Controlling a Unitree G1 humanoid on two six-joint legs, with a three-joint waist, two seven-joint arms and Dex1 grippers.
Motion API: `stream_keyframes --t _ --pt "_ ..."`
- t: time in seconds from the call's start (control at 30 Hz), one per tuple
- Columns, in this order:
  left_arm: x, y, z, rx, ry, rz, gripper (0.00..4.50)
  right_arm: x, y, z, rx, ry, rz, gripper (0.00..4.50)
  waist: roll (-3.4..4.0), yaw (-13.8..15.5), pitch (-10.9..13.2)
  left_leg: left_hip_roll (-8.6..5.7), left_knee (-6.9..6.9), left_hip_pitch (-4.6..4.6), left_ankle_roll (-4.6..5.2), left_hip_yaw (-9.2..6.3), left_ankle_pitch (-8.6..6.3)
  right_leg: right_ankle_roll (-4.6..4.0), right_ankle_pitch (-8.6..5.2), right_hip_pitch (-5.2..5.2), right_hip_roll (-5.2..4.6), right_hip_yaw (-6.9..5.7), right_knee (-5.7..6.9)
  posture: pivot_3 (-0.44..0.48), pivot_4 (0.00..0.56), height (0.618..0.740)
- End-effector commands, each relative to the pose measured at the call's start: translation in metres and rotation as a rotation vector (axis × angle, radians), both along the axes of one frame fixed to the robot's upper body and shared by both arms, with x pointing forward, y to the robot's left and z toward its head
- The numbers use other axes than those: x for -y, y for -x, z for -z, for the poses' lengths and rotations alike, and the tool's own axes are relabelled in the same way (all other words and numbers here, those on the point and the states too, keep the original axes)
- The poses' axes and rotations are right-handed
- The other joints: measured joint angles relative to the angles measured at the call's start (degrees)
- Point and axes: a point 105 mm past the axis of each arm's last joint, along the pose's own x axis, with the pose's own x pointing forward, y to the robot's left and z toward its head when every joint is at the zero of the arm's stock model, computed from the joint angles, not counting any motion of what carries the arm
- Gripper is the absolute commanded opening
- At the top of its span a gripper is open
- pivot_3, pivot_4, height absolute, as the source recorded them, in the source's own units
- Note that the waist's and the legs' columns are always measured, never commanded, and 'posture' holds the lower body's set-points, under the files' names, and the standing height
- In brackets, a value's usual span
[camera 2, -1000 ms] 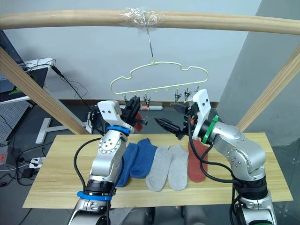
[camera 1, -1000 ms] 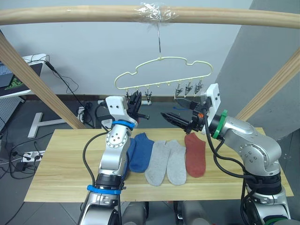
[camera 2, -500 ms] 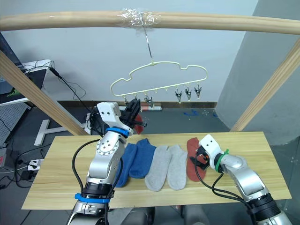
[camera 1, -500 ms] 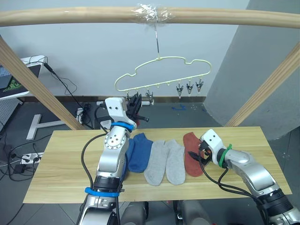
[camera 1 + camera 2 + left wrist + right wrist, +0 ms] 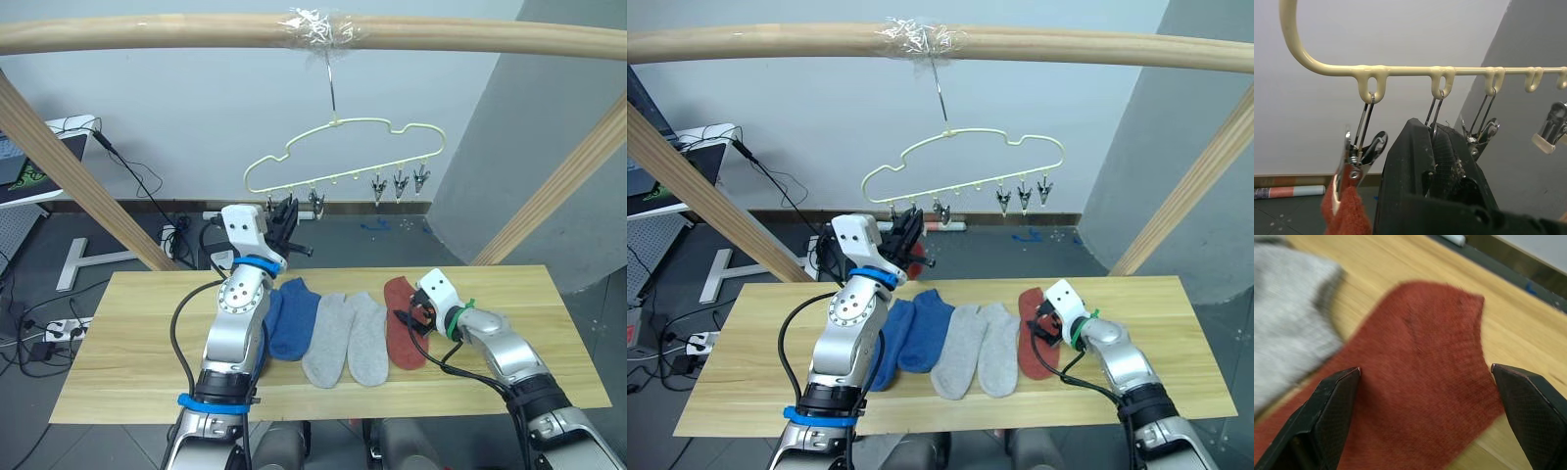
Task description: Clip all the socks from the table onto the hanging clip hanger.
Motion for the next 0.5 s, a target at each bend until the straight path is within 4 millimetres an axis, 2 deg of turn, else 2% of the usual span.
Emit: stream_keyframes --t 0.03,0.17,0.27,0.5 --pt "0.004 0.004 -0.007 0.027 -0.002 0.02 0.01 0.003 0.0 0.001 -0.007 -0.021 0.021 4.5 0.0 0.01 0.0 0.0 0.0 0.0 0.0 0.01 0.0 0.0 0.0 0.0 0.0 0.01 0.0 -0.028 0.22 0.74" --pt "0.005 0.005 -0.007 0.025 -0.004 0.025 0.01 -0.001 0.008 0.009 -0.053 -0.055 0.011 4.5 0.01 0.02 0.0 0.0 0.01 0.0 0.0 0.0 0.0 0.0 0.0 0.0 0.0 0.01 0.0 -0.028 0.22 0.74" --pt "0.004 0.005 -0.007 0.025 -0.004 0.023 0.01 -0.001 0.012 0.013 -0.066 -0.042 -0.011 3.91 0.01 0.03 -0.01 0.0 0.01 0.0 0.0 0.0 0.0 0.0 0.0 0.0 0.0 0.01 0.0 -0.026 0.217 0.74" --pt "0.004 0.004 -0.008 0.028 -0.001 0.024 0.01 0.002 0.015 0.017 -0.051 0.01 -0.048 1.38 0.01 0.04 -0.03 -0.01 0.04 0.01 0.0 0.0 0.0 0.0 0.01 0.03 0.0 0.01 0.01 -0.026 0.213 0.74"
